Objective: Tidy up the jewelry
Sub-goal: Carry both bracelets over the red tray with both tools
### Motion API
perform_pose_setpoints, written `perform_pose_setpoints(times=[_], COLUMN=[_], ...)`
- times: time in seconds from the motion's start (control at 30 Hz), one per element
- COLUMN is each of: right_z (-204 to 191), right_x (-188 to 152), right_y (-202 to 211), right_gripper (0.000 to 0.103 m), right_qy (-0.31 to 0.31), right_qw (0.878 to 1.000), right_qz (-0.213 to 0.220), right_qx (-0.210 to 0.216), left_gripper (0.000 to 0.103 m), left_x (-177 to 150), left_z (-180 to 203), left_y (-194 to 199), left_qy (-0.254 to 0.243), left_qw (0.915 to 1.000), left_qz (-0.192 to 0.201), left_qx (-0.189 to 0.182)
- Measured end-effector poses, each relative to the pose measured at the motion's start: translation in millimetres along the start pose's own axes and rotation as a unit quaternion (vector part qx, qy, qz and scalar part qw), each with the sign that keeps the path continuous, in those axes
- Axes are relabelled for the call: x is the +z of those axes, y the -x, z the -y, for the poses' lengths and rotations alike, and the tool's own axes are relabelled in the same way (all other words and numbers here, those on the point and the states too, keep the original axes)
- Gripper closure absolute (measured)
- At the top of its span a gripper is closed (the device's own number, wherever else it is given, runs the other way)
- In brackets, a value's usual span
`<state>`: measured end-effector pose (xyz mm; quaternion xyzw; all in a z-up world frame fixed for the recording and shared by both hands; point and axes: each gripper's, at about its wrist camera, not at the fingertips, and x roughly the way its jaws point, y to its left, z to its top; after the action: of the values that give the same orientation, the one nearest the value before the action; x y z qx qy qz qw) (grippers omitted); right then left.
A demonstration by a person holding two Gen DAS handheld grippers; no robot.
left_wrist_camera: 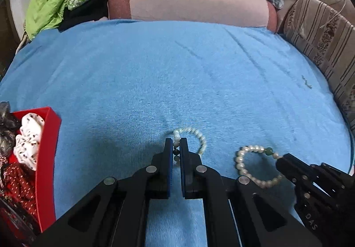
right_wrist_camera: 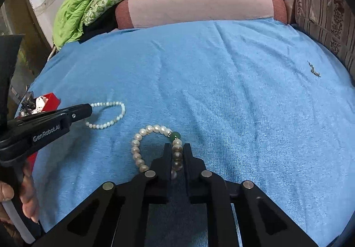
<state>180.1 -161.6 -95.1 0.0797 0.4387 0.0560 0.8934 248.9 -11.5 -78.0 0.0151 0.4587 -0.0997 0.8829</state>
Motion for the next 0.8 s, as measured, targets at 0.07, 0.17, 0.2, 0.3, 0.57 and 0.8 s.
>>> perform_pose_setpoints(times=[0.07,0.17,0.2,0.3,0.57,0.8], right_z=[-1.3,-3.7,-4.9,-8.6,-26.6,-52.4], right_x=[1.0,1.7,1.5,1.7,1.5,0.3], right_y=[5.8,15.5,19.0,27.4,55.5,77.1], right_gripper=[0.092,0.092,0.092,0.092,0.092,0.092], right_qy=[0.001,0.004,0.005,0.01,0.03,0.058], right_qw=[1.0,1.0,1.0,1.0,0.999,0.997], right_qz=[0.005,0.013,0.015,0.021,0.042,0.057], right_qx=[0.002,0.004,0.004,0.004,0.009,0.017], left_gripper=[0.098,0.098,0.098,0.098,0.098,0.098], left_x=[-1.6,-4.7,-6.2,-11.0,-21.7,-35.7], left_z=[2.3,3.8,3.2,2.7,-8.1,-25.5], left_y=[9.7,26.9,31.6,49.4,99.3,140.1], left_qy=[0.0,0.003,0.003,0.004,0.011,0.016], left_qw=[1.0,0.9999,0.9998,0.9996,0.9984,0.9968], left_qz=[0.006,0.015,0.018,0.028,0.055,0.075], left_qx=[-0.002,-0.005,-0.004,-0.002,0.004,0.022])
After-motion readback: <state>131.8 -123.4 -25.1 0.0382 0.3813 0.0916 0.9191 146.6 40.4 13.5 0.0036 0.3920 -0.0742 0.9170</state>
